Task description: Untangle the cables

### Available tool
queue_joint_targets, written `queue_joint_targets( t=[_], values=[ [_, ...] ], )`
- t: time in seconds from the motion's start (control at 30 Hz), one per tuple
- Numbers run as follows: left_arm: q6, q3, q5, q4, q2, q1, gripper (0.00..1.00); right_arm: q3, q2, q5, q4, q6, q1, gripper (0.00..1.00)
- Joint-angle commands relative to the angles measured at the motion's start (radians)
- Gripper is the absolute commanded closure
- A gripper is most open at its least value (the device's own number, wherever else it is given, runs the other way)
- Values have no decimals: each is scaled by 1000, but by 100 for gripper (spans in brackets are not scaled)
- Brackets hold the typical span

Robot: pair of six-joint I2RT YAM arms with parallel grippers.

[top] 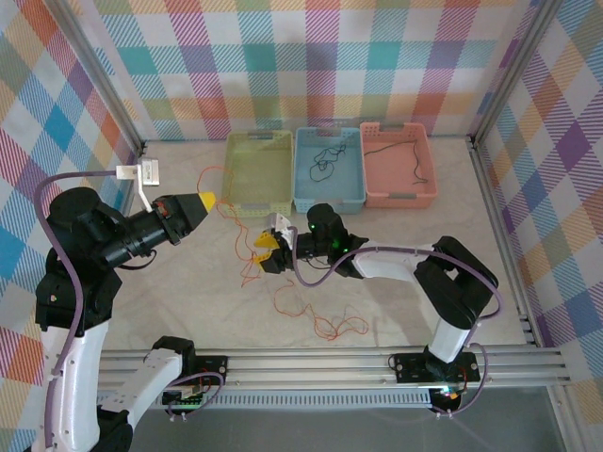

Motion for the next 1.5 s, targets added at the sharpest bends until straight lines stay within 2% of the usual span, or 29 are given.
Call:
queue_joint_targets(
  t=[0.0, 0.1, 0.23, 0.33, 0.4, 0.5, 0.6, 0.73, 0.83, 0.93, 1.2, 1.33, 1.47],
  values=[
    [-4, 2, 18, 7, -5, -9, 100, 35, 30, -29, 71, 39, 19, 50],
    [-5, -2, 21, 12, -6, -9, 100, 53, 52, 5, 72, 52, 28, 53],
    [-5, -8, 23, 13, -7, -9, 100, 72, 91, 26, 130, 133, 28, 61],
    [-2, -10, 23, 8, -10, -9, 100, 77, 104, 44, 151, 160, 28, 72],
    [4, -2, 14, -4, -14, -9, 100, 70, 100, 89, 130, 149, 26, 80],
    [12, 14, 4, -17, -20, -9, 100, 37, 85, 164, 123, 158, 9, 88],
    [13, 24, -5, -24, -33, -9, 100, -17, 71, 247, 158, 247, -51, 93],
    [21, 35, -10, -43, -59, -9, 100, -123, 61, 287, 270, 447, -179, 96],
    [26, 30, -20, -53, -81, -10, 100, -185, 51, 296, 321, 539, -252, 98],
    [29, 19, -31, -56, -98, -8, 100, -213, 32, 327, 275, 597, -297, 98],
    [33, 15, -47, -67, -114, -9, 100, -252, -12, 342, 209, 657, -358, 96],
    [34, 22, -54, -71, -119, -9, 100, -272, -25, 341, 216, 673, -387, 86],
    [40, 35, -62, -82, -122, -9, 100, -284, -42, 348, 210, 663, -412, 80]
  ],
)
